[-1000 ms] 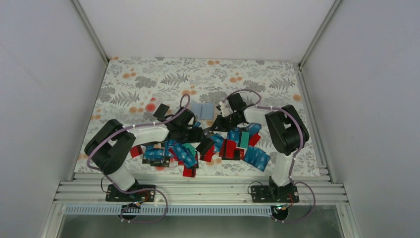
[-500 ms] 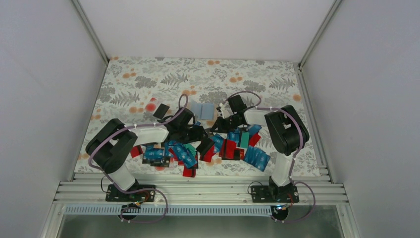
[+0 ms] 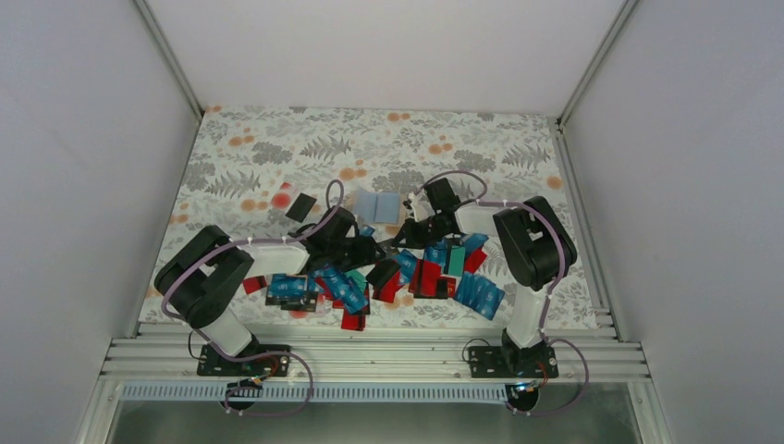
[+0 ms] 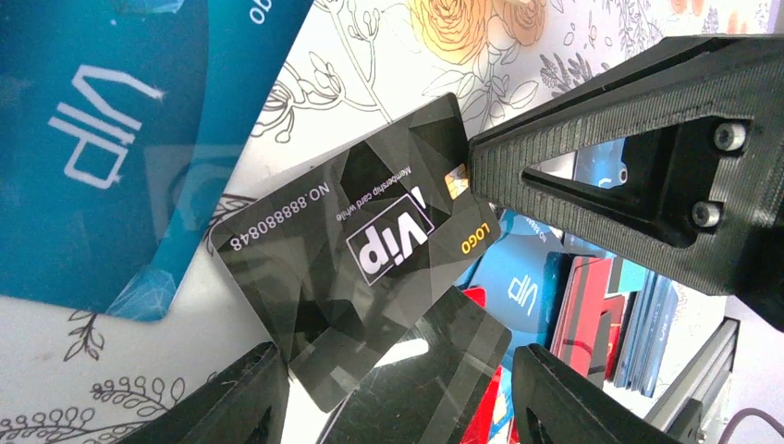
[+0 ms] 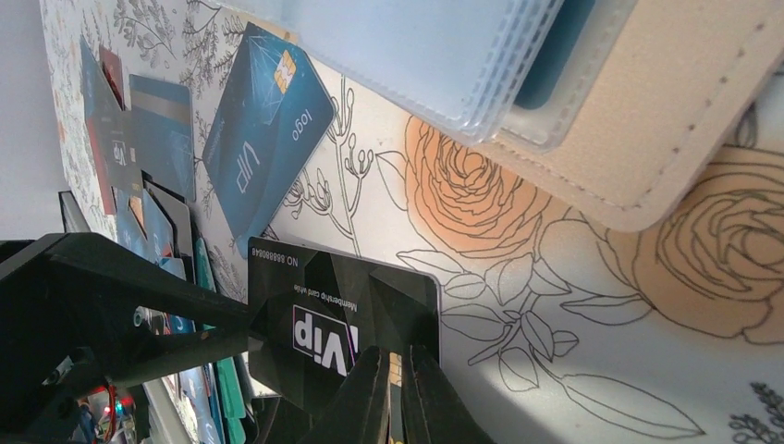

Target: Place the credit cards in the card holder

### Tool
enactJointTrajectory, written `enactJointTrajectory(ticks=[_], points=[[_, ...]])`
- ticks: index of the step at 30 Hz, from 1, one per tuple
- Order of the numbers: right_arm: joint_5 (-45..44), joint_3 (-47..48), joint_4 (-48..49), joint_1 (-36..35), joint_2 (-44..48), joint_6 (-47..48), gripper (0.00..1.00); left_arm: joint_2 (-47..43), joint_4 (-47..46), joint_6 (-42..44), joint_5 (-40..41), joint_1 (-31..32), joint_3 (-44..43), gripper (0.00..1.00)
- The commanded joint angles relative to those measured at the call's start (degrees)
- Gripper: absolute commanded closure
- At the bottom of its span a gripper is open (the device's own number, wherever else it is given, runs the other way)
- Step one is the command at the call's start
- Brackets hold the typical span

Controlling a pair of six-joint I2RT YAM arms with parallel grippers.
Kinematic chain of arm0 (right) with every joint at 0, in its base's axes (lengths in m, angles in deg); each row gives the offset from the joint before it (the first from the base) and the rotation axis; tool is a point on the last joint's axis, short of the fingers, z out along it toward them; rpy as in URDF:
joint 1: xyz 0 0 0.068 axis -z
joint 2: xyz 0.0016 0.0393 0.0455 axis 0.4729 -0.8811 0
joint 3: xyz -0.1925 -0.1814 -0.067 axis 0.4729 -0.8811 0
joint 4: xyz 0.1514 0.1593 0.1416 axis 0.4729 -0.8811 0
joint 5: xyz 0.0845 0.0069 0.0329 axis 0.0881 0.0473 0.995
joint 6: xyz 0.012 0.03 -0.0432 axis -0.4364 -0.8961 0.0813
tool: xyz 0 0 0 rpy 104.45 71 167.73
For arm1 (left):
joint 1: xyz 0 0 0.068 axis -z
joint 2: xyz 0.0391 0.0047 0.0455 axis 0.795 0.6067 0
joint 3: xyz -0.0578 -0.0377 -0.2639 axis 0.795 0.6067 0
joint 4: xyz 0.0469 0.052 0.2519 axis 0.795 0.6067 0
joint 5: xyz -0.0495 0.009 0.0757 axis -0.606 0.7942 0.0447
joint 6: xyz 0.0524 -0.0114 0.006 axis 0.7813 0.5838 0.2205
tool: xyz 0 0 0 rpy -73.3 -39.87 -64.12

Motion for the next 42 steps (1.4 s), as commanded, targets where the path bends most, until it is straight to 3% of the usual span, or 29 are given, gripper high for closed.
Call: enactJointTrajectory(ticks=[1,15,29,42], points=[[-1.98,-2.17,-2.06,-1.35,-1.36,0.34,0.93,-0.61,-5.56,-3.89,-1.31,0.18,2.93,0.41],[-2.04,-3.45,-1.43,-1.28,-0.69,0.27,0.95,-3.41,-14.60,-8.91,-0.03,-0.02,7.65,0.53],[-1.89,-3.66,-1.80,-1.36,-0.17,0.41,0.95,-5.49,-20.81,-10.69,0.92,-0.12,9.89,0.57],[-1.02,-2.92,-1.88,-1.33,1.63,-0.59,0.95,-2.43,-21.87,-10.82,1.33,-0.15,8.77,0.76]])
